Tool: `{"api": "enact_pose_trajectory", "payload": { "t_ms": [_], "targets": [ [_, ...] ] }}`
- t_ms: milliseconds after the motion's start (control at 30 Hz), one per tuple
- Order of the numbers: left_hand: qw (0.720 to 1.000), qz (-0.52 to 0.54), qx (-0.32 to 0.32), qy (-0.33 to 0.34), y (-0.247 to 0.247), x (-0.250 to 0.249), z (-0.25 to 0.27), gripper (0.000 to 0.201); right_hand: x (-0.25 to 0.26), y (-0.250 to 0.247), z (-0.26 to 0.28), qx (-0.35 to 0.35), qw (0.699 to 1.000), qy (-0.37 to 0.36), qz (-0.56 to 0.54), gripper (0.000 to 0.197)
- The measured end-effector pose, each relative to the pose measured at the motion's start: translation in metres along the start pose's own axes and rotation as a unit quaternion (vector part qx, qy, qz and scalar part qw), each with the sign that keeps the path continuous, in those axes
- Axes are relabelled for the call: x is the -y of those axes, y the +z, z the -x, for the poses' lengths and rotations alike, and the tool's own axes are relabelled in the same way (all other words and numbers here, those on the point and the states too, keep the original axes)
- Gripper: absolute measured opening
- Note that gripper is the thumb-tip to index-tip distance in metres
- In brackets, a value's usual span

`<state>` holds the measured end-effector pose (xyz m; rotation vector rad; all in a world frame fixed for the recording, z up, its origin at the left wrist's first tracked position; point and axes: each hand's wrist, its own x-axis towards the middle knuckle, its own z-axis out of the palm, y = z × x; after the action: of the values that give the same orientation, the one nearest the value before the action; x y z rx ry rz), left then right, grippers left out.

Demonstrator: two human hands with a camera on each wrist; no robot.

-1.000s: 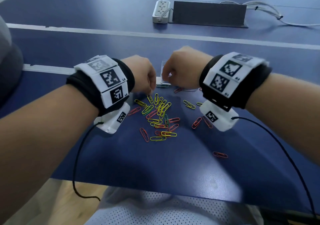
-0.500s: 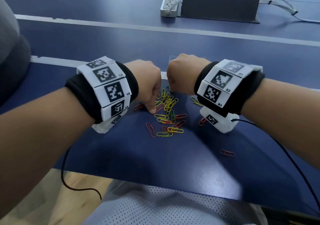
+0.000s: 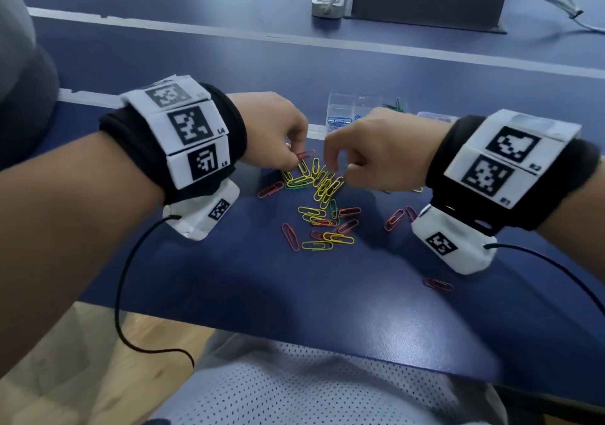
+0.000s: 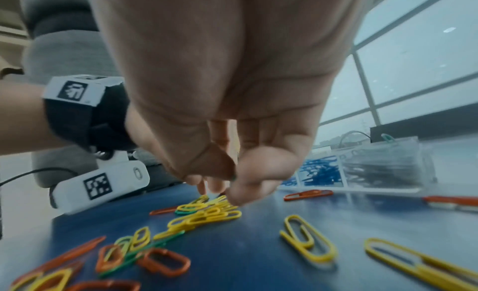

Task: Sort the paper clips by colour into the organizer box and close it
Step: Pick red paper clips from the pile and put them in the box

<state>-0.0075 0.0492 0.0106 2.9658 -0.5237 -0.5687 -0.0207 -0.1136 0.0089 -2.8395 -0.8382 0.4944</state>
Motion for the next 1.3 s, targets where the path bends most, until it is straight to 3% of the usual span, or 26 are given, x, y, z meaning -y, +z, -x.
{"api": "enact_pose_trajectory", "payload": {
  "t_ms": [133,300,467,667,900,1000,1133,1300],
  "targets": [
    [1.0,0.001,-0.011,0.009,0.003,-0.003,-0.003,0.022,0.004,0.005,0.011,0.009,0.999,-0.029,0.026,0.024],
    [0.997,-0.068,0.017,0.026,0.005,-0.007,-0.004,0.032,0.019,0.011,0.009,0.021,0.996,-0.005,0.083,0.034],
    [0.994,-0.103,0.032,0.036,0.006,-0.013,-0.004,0.03,0.014,0.01,0.004,0.034,0.996,-0.003,0.081,0.024],
    [0.994,-0.106,0.011,0.039,0.006,-0.01,-0.005,0.013,0.001,0.012,0.009,0.027,0.999,0.021,0.026,0.018],
    [1.0,0.0,0.002,0.0,-0.006,-0.005,0.004,0.009,-0.007,0.011,0.012,0.002,0.998,0.033,-0.053,0.007],
    [0.999,0.028,-0.013,0.011,-0.006,-0.005,0.003,0.011,-0.015,0.005,0.011,0.013,0.994,0.061,-0.093,0.018],
    [0.998,0.053,0.019,0.032,0.0,-0.008,0.0,0.015,-0.025,0.001,0.014,0.033,0.99,0.074,-0.119,0.03],
    [0.993,0.102,0.04,0.041,0.001,-0.011,-0.003,0.019,-0.027,0.004,0.016,0.011,0.991,0.069,-0.113,0.036]
  ]
}}
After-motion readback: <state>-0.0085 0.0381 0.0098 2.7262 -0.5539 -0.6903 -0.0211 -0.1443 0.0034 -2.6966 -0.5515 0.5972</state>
